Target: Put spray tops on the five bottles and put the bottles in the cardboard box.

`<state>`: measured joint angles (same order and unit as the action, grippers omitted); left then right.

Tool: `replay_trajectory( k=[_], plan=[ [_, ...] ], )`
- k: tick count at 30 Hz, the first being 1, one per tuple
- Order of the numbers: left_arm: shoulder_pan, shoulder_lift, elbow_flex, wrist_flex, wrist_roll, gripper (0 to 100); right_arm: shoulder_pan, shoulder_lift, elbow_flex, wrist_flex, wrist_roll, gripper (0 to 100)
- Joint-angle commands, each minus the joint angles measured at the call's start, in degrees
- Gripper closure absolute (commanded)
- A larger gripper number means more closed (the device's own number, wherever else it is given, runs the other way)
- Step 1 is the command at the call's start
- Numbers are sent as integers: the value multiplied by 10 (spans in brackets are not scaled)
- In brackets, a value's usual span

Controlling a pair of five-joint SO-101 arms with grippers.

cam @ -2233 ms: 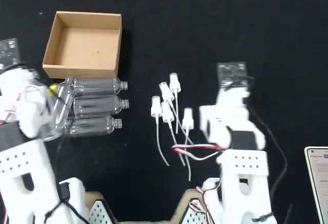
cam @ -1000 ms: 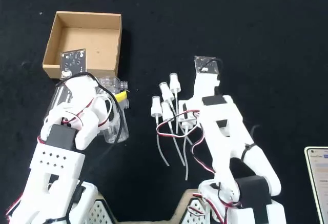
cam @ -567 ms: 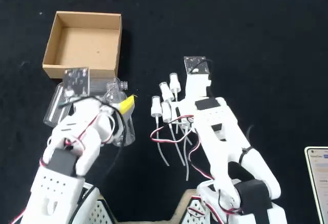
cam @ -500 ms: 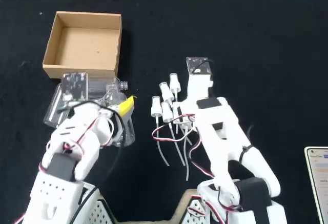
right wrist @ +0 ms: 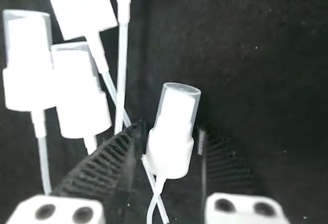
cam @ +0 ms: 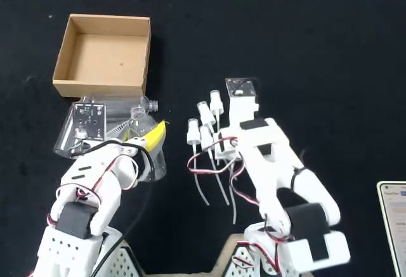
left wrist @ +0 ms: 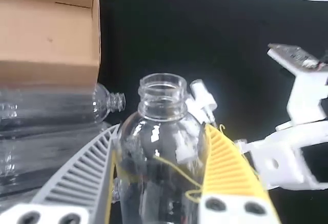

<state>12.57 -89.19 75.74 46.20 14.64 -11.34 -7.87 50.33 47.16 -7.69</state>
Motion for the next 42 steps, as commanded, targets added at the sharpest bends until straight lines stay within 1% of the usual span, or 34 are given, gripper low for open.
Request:
replay_trajectory(
  k=[1,3,6,10,12,15,18,21,23,26,28,32,33,37,39,42],
  plan=[
    [4,-4,11,-35,-8,898,10,26,-44,23,7,942],
    [4,-5,18,-46,-8,898,10,30,-51,25,16,972],
    [8,-5,27,-56,-9,898,23,8,-55,36,35,982],
    [9,-5,29,-58,-7,898,70,-68,-94,100,41,980],
    [14,-5,29,-67,-6,898,85,-114,-130,130,63,980],
    [47,-5,46,-110,-9,898,90,-182,-210,183,67,980],
    [90,-5,83,-172,-9,898,87,-245,-311,225,67,980],
    [114,-5,126,-246,-9,898,69,-291,-400,232,66,980],
    [116,-5,152,-296,-9,898,40,-311,-442,229,42,980],
    [113,-5,178,-353,-10,898,-11,-327,-475,214,-24,980],
    [113,-5,189,-369,-10,898,-50,-332,-483,193,-46,980],
    [117,-5,191,-367,-14,898,-115,-330,-481,108,-45,980],
    [119,-5,192,-367,-28,898,-126,-330,-480,84,-40,980],
    [120,-5,196,-367,-98,898,-160,-330,-450,5,-3,982],
    [120,-5,196,-367,-112,898,-172,-330,-425,-17,8,983],
    [120,-5,196,-368,-111,898,-176,-330,-396,-53,11,983]
  ],
)
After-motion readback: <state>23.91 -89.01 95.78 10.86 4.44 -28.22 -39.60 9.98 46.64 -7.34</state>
